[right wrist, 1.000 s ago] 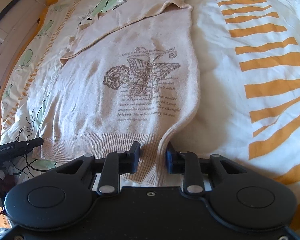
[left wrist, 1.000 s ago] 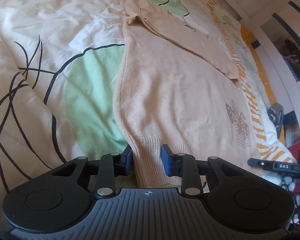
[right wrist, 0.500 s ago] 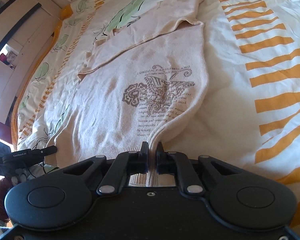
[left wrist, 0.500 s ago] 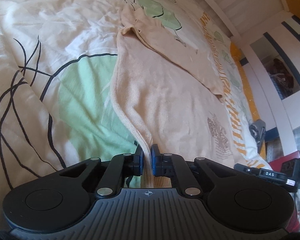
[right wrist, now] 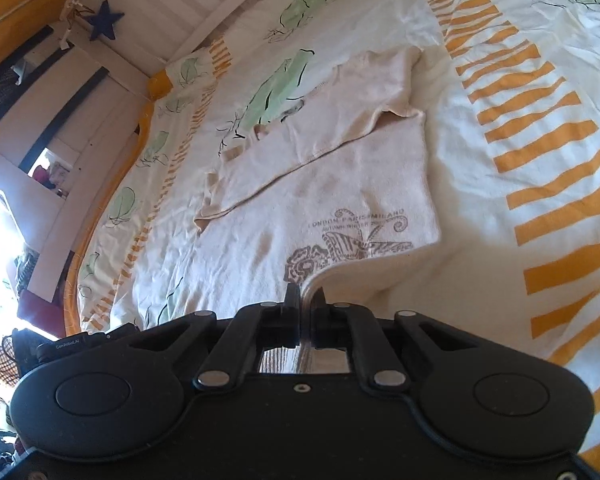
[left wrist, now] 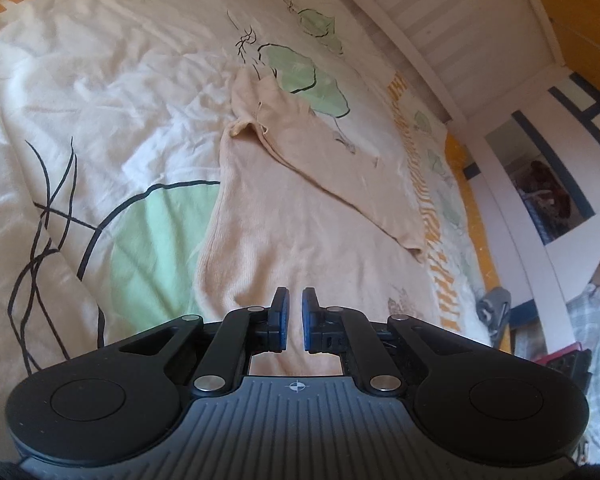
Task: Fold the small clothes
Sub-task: 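Grasp the ribbed hem with the left tool while the right tool grasps it too, then lift the hem with both tools and carry it toward the collar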
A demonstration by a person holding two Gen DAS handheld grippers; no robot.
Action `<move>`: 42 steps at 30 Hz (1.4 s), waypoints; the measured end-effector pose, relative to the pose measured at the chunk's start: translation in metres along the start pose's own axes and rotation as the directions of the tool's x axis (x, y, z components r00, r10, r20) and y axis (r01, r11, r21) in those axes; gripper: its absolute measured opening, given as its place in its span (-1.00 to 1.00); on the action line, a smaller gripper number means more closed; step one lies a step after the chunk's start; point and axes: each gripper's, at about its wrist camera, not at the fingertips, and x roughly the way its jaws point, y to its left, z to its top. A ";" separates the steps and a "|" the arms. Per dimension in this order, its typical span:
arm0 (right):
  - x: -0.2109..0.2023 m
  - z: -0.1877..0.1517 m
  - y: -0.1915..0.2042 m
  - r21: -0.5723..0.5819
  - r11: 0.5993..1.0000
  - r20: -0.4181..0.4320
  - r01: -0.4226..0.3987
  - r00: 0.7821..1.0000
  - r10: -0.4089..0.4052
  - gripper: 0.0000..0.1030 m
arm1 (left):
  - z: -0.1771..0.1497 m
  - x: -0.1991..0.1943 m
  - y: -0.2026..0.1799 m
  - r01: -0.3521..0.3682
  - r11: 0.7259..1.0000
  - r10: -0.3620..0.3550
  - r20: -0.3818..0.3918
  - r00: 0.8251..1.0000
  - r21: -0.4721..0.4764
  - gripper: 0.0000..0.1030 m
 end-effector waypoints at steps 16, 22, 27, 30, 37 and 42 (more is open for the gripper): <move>0.010 -0.015 -0.008 0.001 0.997 -0.112 0.082 0.990 -0.082 -0.75 | -0.027 0.011 -0.005 -0.163 0.979 0.179 -0.139 0.974 0.122 0.11; 0.013 -0.016 -0.008 0.000 0.997 -0.123 0.077 0.989 -0.077 -0.73 | -0.027 0.011 -0.007 -0.230 0.956 0.257 -0.145 0.955 0.182 0.25; 0.013 -0.016 -0.008 0.002 0.998 -0.117 0.067 0.991 -0.066 -0.73 | -0.030 0.042 -0.007 -0.193 0.941 0.265 -0.249 0.932 0.278 0.47; 0.009 -0.017 -0.010 0.013 0.998 -0.103 0.054 0.993 -0.052 -0.73 | -0.026 0.040 -0.002 -0.126 0.971 0.178 -0.262 0.949 0.204 -0.83; 0.004 -0.012 -0.005 0.005 1.000 -0.061 0.007 0.998 -0.007 -0.76 | -0.027 0.022 -0.004 0.004 0.992 0.020 -0.188 0.982 0.123 -0.83; -0.006 0.015 0.004 -0.009 0.999 0.057 -0.048 0.997 0.049 -0.76 | 0.004 0.013 -0.014 0.105 0.994 -0.104 -0.063 0.993 0.026 -0.83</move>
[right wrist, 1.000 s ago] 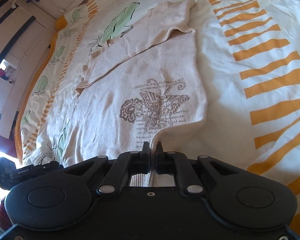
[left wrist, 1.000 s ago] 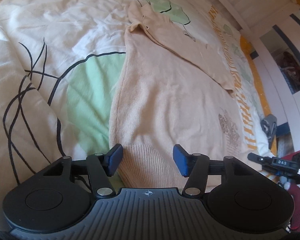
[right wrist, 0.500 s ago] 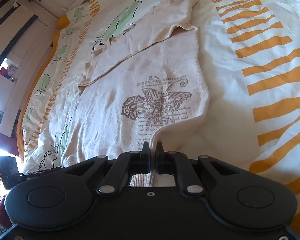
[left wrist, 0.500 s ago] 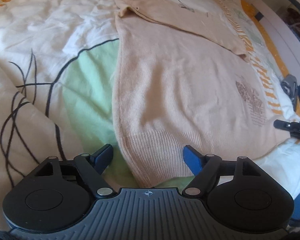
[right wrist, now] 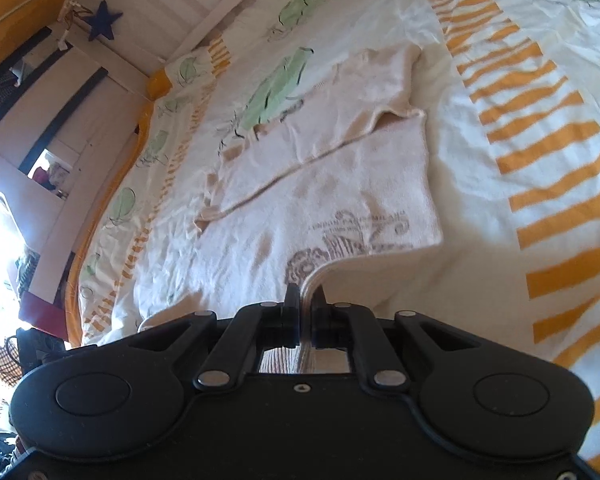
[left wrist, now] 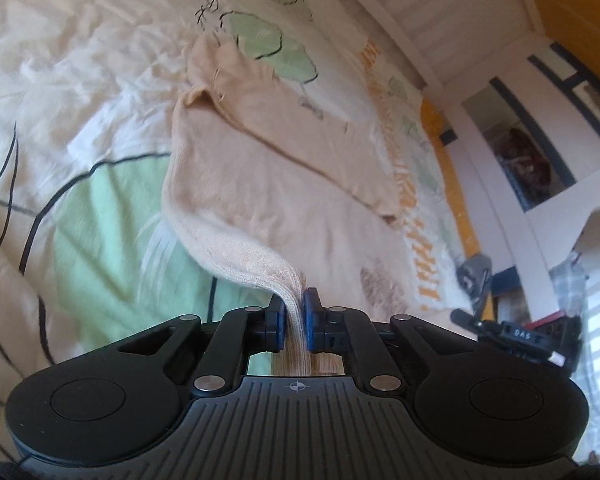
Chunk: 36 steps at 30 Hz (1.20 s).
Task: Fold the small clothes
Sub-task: 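Lift the hem with both tools and carry it toward the collar, then lay the hem down near the collar and open both tools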
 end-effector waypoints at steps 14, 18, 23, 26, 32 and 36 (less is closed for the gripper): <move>0.083 0.140 -0.028 0.058 0.998 0.207 0.009 0.978 -0.021 -0.76 | 0.155 0.051 -0.005 -0.032 0.999 0.026 0.308 0.951 0.016 -0.86; 0.121 0.155 -0.045 0.078 0.996 0.182 0.041 0.982 -0.055 -0.76 | 0.170 0.075 0.000 -0.116 0.991 0.091 0.297 0.951 0.068 -0.84; 0.134 0.154 -0.058 0.059 0.995 0.183 0.085 0.979 -0.094 -0.60 | 0.159 0.092 0.011 -0.179 0.970 0.144 0.205 0.968 0.164 0.14; 0.120 0.150 -0.056 -0.007 0.994 0.232 0.107 0.967 -0.103 -0.17 | 0.149 0.102 0.008 -0.230 0.937 0.192 0.165 0.968 0.264 0.14; 0.116 0.145 -0.042 -0.183 0.963 0.237 0.198 0.960 -0.152 0.10 | 0.144 0.122 -0.003 -0.247 0.888 0.211 0.133 0.968 0.389 0.13; 0.129 0.145 -0.035 -0.281 0.937 0.223 0.209 0.964 -0.148 0.10 | 0.150 0.135 -0.002 -0.267 0.875 0.233 0.130 0.964 0.404 0.13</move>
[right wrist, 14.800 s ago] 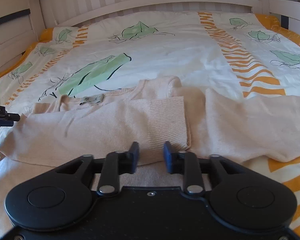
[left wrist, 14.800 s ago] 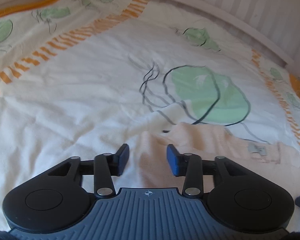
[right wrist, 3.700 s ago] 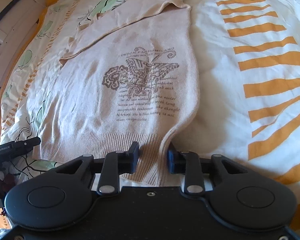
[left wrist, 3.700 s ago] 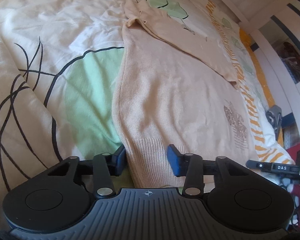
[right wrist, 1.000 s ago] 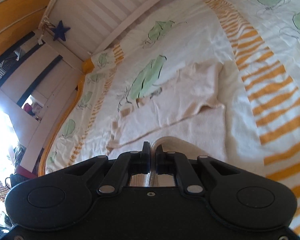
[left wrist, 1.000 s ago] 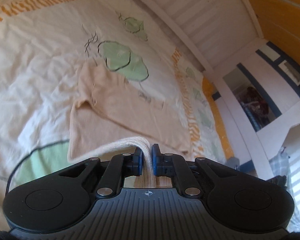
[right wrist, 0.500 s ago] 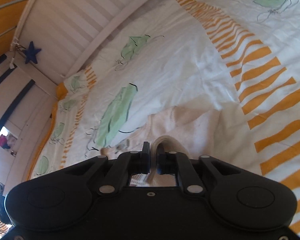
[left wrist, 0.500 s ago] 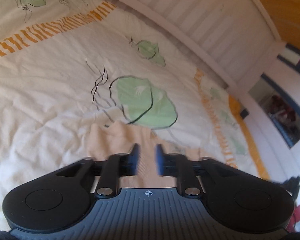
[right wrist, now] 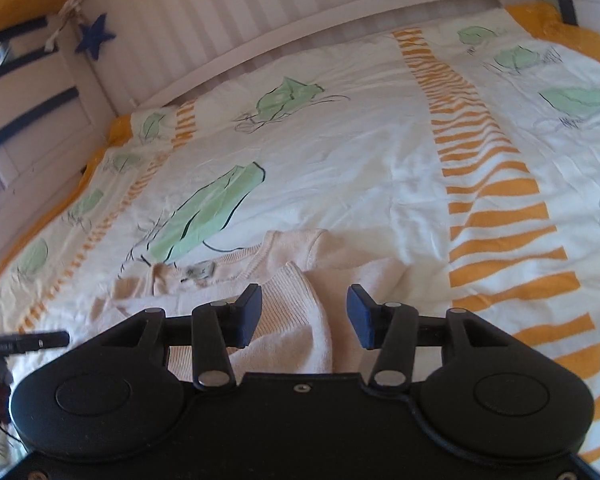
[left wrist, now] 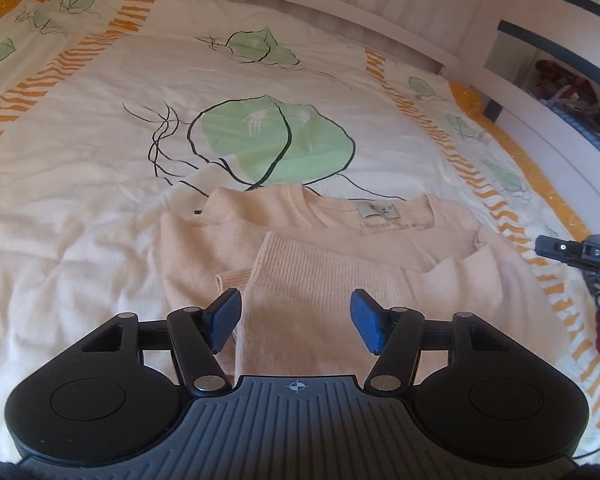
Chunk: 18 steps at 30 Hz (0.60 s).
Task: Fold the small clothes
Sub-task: 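Lay the hem down near the collar and open both tools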
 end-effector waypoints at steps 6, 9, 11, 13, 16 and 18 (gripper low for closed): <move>0.025 -0.005 0.006 -0.086 0.996 -0.058 -0.006 0.998 0.001 0.10 | 0.002 0.011 0.004 -0.017 1.000 0.017 -0.029 0.999 0.012 0.13; 0.033 -0.009 0.004 -0.097 0.995 -0.082 -0.008 0.997 0.000 0.10 | 0.003 0.017 0.007 -0.011 1.000 0.012 -0.039 0.999 0.004 0.12; 0.035 -0.011 0.004 -0.102 0.995 -0.089 -0.020 0.996 0.011 0.10 | 0.002 0.020 0.006 -0.007 1.000 0.008 -0.049 0.999 0.015 0.07; 0.036 -0.013 0.005 -0.102 0.994 -0.094 -0.035 0.995 0.025 0.10 | 0.000 0.023 0.003 -0.001 0.999 0.004 -0.070 0.998 0.043 -0.14; 0.038 -0.014 0.006 -0.115 0.993 -0.100 -0.037 0.995 0.025 0.00 | -0.005 0.027 -0.004 -0.008 0.996 0.016 -0.090 0.996 0.086 -0.28; 0.039 -0.015 0.007 -0.118 0.992 -0.100 -0.036 0.995 0.024 -0.24 | -0.007 0.027 -0.005 -0.012 0.996 0.020 -0.094 0.995 0.093 -0.75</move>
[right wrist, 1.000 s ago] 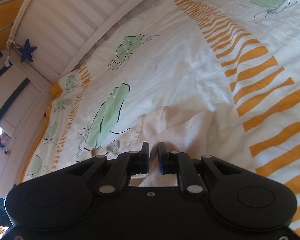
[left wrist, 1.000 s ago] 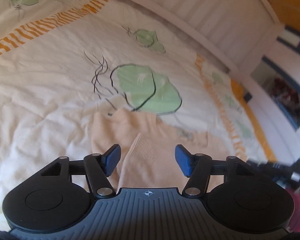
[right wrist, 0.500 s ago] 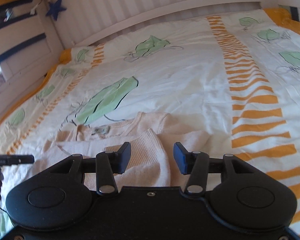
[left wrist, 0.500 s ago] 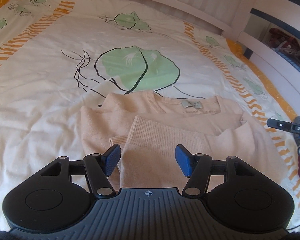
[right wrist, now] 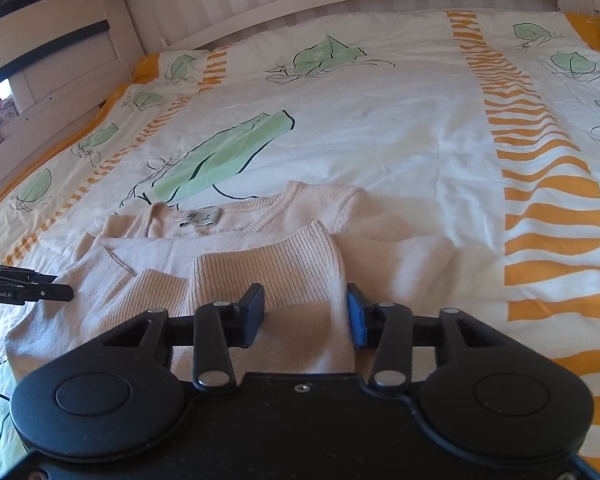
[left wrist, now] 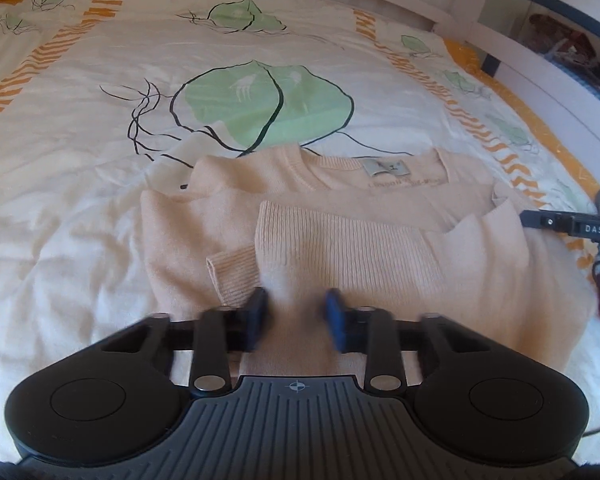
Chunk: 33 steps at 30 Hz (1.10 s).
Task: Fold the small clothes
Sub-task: 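Lay the hem down near the collar and open both tools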
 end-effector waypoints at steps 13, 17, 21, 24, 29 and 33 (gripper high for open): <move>-0.047 0.015 0.028 -0.086 0.996 0.147 0.019 0.989 -0.006 -0.81 | -0.006 -0.053 -0.033 -0.128 0.986 0.098 0.245 0.964 0.111 -0.88; -0.040 0.040 0.022 -0.073 0.995 0.197 0.072 0.979 -0.056 -0.83 | 0.015 -0.057 -0.022 -0.166 0.983 0.138 0.293 0.946 0.073 -0.88; -0.008 0.055 0.004 -0.009 0.993 0.176 0.117 0.978 -0.113 -0.83 | 0.034 -0.033 0.001 -0.184 0.983 0.182 0.290 0.939 -0.023 -0.88; 0.019 0.055 -0.011 0.033 0.991 0.116 0.129 0.984 -0.132 -0.83 | 0.039 -0.008 0.013 -0.186 0.981 0.195 0.242 0.950 -0.059 -0.88; 0.047 0.040 -0.019 0.023 0.983 0.033 0.182 0.983 -0.183 -0.83 | 0.033 0.020 0.028 -0.200 0.976 0.211 0.147 0.966 -0.088 -0.85; 0.052 0.031 -0.025 0.036 0.972 0.005 0.232 0.973 -0.232 -0.71 | 0.029 0.029 0.037 -0.241 0.966 0.249 0.100 0.963 -0.093 -0.46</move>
